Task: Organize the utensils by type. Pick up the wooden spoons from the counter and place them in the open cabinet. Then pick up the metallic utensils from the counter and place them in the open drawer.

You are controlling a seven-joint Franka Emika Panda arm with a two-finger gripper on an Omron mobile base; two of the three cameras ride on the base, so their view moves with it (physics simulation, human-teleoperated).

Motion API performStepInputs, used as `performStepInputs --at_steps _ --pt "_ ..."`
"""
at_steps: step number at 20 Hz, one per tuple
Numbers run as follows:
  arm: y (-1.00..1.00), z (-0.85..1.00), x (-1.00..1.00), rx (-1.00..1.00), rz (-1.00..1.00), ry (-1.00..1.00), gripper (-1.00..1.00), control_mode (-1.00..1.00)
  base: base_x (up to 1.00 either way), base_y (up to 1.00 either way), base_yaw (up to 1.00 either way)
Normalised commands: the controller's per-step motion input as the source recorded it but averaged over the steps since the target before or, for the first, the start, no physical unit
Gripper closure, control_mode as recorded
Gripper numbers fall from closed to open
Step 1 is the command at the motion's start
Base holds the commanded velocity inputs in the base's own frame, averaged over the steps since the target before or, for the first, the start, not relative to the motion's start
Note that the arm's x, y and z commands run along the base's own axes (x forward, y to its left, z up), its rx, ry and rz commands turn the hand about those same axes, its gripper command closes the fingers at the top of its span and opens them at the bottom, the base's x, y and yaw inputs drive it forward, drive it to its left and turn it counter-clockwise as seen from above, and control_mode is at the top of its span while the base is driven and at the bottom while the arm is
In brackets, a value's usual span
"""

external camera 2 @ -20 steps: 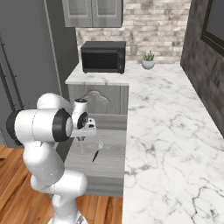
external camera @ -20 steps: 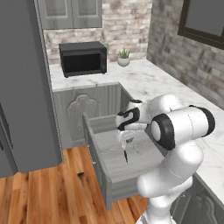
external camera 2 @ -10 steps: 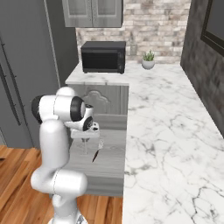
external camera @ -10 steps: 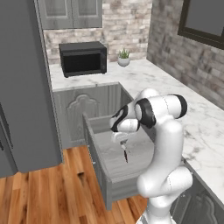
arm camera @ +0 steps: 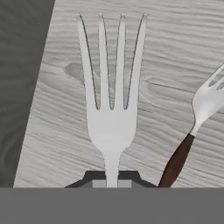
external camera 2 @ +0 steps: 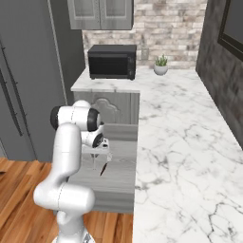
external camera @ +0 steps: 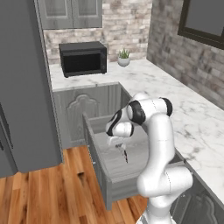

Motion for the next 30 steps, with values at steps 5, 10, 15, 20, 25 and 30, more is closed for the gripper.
performStepInputs --at_steps 5,10,15,20,25,30 --pt "0.04 -0.57 0.23 0.01 -0.05 0.01 1.0 -1.0 0.0 0.0 0.0" --pt "0.08 -0.36 0.22 0.0 -0.06 0.05 -1.0 -1.0 0.0 0.0 0.0" --pt "0.03 0.01 0.03 0.0 0.0 0.01 -1.0 -1.0 0.0 0.0 0.0" --pt "0.0 0.29 0.03 0.0 0.05 0.0 -1.0 -1.0 0.0 0.0 0.0" --pt "0.0 0.59 -0.19 0.0 0.02 -0.15 -1.0 -1.0 0.0 0.0 0.0" --pt "0.0 0.68 -0.34 0.0 0.0 -0.21 -1.0 -1.0 0.0 0.0 0.0"
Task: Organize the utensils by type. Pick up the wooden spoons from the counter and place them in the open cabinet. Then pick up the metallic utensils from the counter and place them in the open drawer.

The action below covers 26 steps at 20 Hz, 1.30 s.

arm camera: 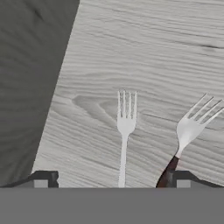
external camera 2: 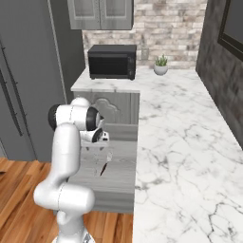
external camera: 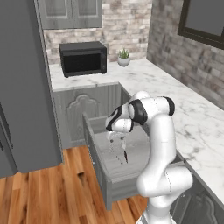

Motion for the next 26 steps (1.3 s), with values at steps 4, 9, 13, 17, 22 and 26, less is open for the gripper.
performStepInputs --at_steps 4,9,13,17,22,26 --pt "0.0 0.81 -0.38 -0.01 0.0 -0.16 -1.0 -1.0 0.0 0.0 0.0" --pt "0.0 0.84 -0.45 -0.05 0.0 -0.06 -1.0 -1.0 0.0 0.0 0.0" --pt "0.0 0.76 -0.54 -0.06 0.0 -0.08 -1.0 -1.0 0.0 0.0 0.0" --pt "0.0 0.63 -0.64 -0.05 0.0 -0.18 -1.0 -1.0 0.0 0.0 0.0" --pt "-0.01 0.64 -0.61 0.0 -0.01 -0.03 -1.0 -1.0 0.0 0.0 0.0" --pt "-0.08 0.53 -0.73 0.01 -0.04 0.0 -1.0 -1.0 0.0 0.0 0.0"
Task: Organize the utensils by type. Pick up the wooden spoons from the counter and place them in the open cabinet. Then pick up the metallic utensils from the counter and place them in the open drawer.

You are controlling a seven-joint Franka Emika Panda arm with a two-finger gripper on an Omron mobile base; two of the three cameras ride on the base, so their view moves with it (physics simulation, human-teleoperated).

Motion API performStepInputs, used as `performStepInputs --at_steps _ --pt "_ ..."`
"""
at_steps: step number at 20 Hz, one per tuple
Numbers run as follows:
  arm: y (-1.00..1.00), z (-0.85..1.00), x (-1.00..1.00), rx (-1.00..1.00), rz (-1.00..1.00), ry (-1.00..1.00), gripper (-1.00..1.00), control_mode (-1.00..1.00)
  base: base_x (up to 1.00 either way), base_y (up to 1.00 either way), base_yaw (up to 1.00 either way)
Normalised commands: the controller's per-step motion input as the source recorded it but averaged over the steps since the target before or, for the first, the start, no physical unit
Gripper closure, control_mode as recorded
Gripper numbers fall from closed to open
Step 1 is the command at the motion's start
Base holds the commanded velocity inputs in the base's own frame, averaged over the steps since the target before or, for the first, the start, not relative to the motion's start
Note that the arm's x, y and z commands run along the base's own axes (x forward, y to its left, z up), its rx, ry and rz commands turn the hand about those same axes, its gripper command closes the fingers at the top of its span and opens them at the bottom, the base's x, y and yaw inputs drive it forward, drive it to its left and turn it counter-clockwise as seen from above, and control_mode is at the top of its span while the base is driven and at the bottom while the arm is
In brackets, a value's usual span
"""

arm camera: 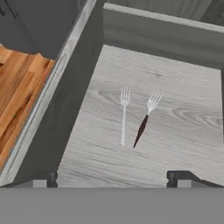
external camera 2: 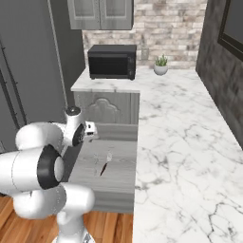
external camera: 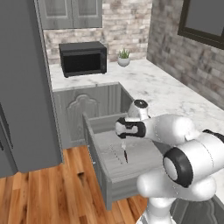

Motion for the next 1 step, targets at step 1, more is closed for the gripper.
performStepInputs --at_steps 1 --pt "-0.11 0.48 -0.79 0.03 -0.02 0.0 -1.0 -1.0 0.0 0.0 0.0"
